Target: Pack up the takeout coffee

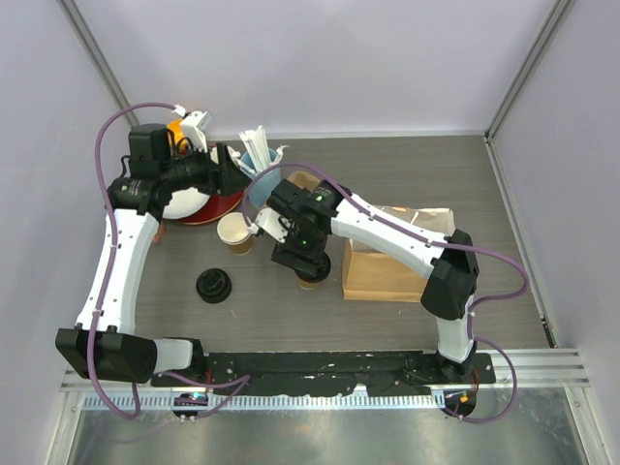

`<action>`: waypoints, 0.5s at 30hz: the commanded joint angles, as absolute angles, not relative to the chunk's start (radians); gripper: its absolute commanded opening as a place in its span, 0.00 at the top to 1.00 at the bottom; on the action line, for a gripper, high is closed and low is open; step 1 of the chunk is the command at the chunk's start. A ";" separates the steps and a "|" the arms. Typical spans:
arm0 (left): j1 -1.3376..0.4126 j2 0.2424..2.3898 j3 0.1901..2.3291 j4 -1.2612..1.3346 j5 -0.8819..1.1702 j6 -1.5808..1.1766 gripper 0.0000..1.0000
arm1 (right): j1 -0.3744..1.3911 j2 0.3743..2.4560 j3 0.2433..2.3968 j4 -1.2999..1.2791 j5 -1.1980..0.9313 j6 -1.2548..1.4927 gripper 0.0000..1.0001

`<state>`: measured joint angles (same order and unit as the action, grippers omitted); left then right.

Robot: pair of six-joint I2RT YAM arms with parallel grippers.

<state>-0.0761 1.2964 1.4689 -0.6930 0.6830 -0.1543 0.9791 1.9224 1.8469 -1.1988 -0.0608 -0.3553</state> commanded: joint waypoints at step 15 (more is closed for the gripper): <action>-0.072 1.290 1.488 -0.620 0.713 -0.204 0.33 | 0.983 1.847 2.430 -1.397 -0.005 -0.172 0.35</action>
